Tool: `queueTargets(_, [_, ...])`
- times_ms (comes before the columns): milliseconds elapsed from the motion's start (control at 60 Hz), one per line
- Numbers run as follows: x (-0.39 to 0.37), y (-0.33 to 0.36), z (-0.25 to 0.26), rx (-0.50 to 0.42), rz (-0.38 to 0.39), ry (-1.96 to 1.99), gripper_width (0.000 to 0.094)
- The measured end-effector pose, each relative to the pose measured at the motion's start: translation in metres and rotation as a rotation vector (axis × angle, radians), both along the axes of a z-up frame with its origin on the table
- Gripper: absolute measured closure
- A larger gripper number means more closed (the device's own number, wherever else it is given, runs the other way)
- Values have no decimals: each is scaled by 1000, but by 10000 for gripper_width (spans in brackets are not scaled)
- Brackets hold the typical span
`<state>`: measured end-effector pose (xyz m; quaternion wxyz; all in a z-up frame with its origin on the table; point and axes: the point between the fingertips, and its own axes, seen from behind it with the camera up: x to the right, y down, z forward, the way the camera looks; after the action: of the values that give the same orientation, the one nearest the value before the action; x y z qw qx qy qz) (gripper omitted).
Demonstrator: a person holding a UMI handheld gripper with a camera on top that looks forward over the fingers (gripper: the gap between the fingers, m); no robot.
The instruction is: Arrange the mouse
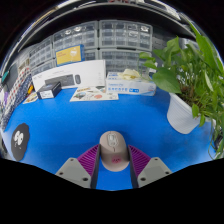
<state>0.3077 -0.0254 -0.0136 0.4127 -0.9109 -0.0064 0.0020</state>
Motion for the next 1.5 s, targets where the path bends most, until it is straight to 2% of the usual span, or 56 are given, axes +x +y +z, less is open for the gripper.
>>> queueTargets(17, [0, 0, 0, 0, -1, -4, 448])
queueTargets(33, [2, 1, 0, 1, -5, -13, 495])
queueTargets(67, [2, 1, 0, -1, -8, -18, 512])
queueTargets(100, [2, 0, -1, -6, -12, -24, 504])
queueTargets(117, [2, 1, -1, -8, -14, -27, 541])
queueTargets(133, [2, 0, -2, -15, -17, -26, 522])
queueTargets(150, [3, 1, -1, -16, -21, -26, 568])
queueTargets(383, [1, 2, 9, -61, -75, -38, 587])
queueTargets(517, [-28, 19, 74, 41, -100, -47, 583])
queueTargets(667, [-106, 31, 164, 185, -104, -52, 583])
queueTargets(767, [-179, 27, 206, 239, -83, -38, 583])
queueTargets(850, [-245, 17, 218, 260, -42, -20, 583])
queueTargets(950, [-316, 10, 198, 232, -4, -2, 584])
queueTargets(1067, [-361, 0, 142, 150, 7, -23, 585])
queueTargets(1233, [-382, -23, 56, 19, -1, -32, 585])
queueTargets(1417, [-395, -45, -4, -74, 25, -41, 576])
queueTargets(1433, [-395, -41, 0, -45, 16, -32, 583])
queueTargets(1500, [-395, -44, -4, -49, 8, -25, 587])
